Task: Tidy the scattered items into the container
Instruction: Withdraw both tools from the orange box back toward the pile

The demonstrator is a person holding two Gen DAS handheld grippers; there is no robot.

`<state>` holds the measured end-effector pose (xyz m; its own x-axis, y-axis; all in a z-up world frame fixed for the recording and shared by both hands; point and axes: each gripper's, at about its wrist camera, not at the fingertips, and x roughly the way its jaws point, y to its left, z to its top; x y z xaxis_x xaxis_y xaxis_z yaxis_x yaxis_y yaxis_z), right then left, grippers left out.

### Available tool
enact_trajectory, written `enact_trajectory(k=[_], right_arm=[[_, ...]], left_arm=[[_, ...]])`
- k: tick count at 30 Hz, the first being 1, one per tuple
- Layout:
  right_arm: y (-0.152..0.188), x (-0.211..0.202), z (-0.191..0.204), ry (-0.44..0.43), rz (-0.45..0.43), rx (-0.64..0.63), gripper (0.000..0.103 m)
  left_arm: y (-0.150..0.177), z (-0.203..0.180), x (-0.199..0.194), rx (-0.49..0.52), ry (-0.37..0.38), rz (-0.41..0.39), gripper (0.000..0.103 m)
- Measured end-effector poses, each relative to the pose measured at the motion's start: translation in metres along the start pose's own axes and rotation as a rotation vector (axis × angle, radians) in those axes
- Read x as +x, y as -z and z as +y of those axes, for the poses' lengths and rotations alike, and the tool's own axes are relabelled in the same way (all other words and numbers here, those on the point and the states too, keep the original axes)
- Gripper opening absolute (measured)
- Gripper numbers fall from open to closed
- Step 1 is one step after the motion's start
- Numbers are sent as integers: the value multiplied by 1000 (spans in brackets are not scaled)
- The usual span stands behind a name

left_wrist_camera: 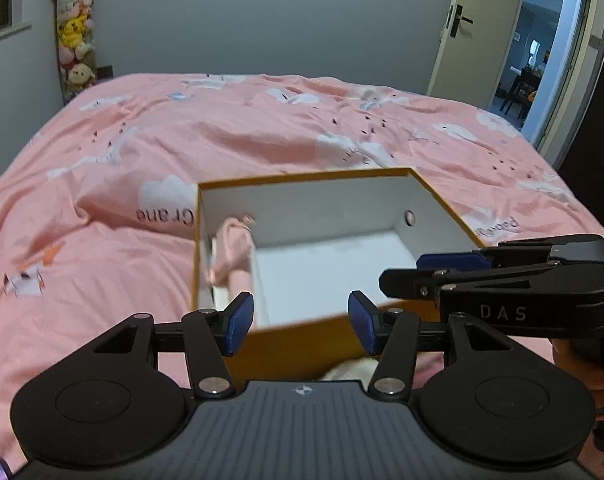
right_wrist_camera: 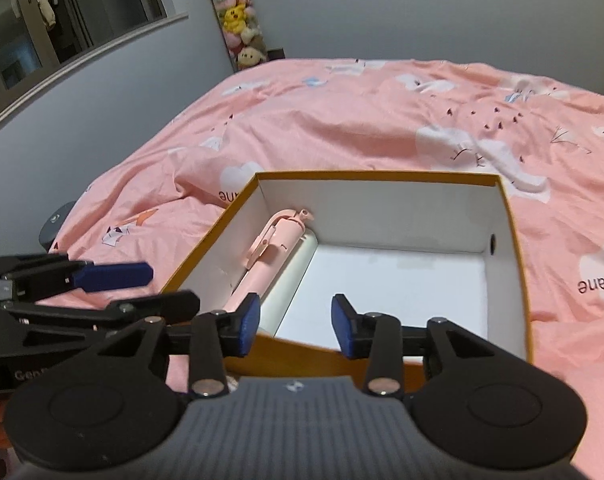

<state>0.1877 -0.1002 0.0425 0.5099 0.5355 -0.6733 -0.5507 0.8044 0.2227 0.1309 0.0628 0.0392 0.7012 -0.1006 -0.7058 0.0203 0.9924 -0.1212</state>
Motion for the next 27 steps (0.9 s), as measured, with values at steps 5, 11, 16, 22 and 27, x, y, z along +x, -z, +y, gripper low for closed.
enact_trajectory(k=[5, 11, 16, 22, 27], right_arm=[[20, -27, 3, 18, -54, -13, 45], [48, -56, 1, 40, -90, -5, 55], [81, -70, -8, 83, -86, 37, 53], [118, -76, -15, 107, -35, 81, 48], [144, -75, -18, 127, 13, 105, 43]], left_arm=[[17, -7, -14, -14, 5, -3, 62], [44, -12, -27, -39, 26, 10, 62], [68, -12, -34, -57, 38, 47, 57], [91, -13, -41, -78, 97, 81, 55], [108, -21, -42, -66, 154, 102, 55]])
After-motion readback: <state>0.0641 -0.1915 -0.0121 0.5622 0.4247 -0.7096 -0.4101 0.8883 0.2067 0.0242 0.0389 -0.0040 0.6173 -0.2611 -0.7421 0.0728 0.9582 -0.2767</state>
